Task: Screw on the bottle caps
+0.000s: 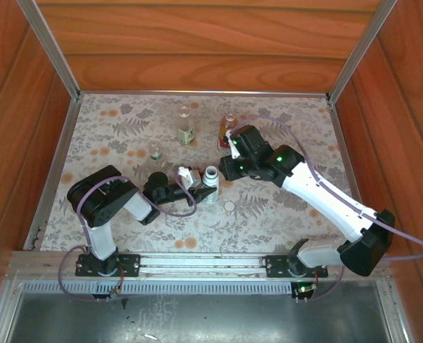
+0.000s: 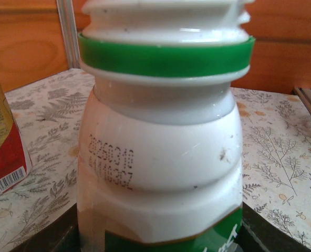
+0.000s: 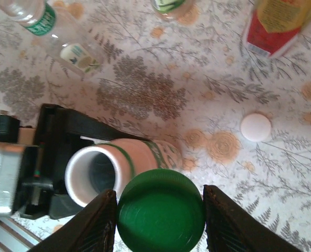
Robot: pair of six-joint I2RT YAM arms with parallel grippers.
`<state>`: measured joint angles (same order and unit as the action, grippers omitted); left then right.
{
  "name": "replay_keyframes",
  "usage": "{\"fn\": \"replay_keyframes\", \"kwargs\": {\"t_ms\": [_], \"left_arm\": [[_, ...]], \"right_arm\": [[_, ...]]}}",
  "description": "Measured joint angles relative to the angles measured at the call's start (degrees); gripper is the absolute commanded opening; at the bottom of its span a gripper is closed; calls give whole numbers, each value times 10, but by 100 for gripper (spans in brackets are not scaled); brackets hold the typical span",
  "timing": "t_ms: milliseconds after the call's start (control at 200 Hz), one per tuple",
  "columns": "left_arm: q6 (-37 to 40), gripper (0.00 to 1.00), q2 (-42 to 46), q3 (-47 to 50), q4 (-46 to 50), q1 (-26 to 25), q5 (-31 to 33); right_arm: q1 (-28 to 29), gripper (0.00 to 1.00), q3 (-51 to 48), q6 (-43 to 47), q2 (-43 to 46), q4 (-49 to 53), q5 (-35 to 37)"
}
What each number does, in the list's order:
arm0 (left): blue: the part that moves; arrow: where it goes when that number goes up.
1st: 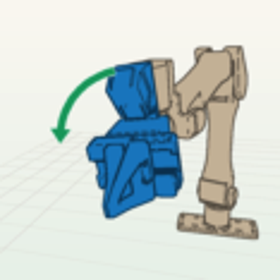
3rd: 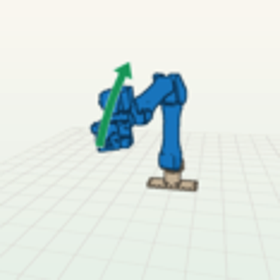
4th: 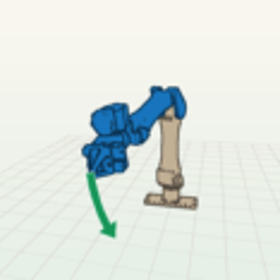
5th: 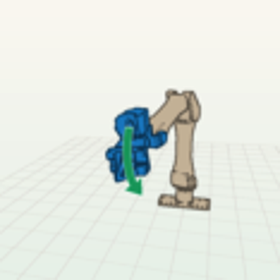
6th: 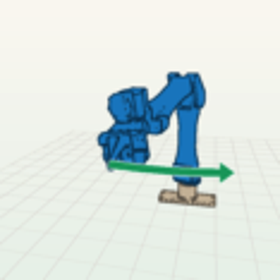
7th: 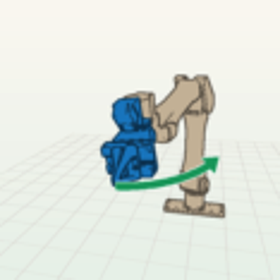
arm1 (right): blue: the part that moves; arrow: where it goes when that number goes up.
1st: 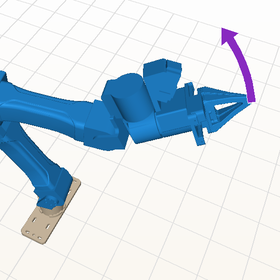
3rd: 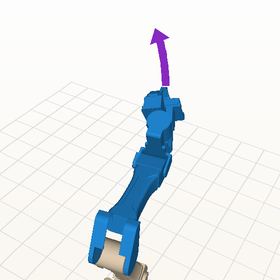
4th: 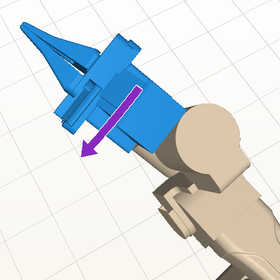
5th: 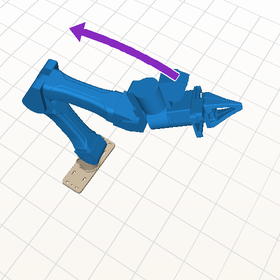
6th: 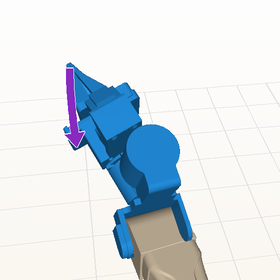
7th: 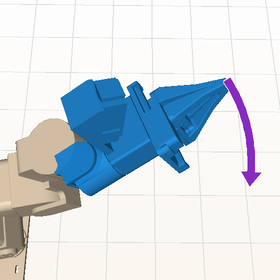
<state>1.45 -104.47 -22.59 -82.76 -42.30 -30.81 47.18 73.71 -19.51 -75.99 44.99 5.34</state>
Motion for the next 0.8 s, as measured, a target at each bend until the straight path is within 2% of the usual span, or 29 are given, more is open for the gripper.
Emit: {"fn": "replay_keyframes", "kwargs": {"t_ms": [285,799], "left_arm": [[1,51,-2,-2,0,0,-2],[2,51,-2,-2,0,0,-3]], "right_arm": [[30,47,41,20,-52,7,-9],[49,47,126,72,-130,95,12]]}}
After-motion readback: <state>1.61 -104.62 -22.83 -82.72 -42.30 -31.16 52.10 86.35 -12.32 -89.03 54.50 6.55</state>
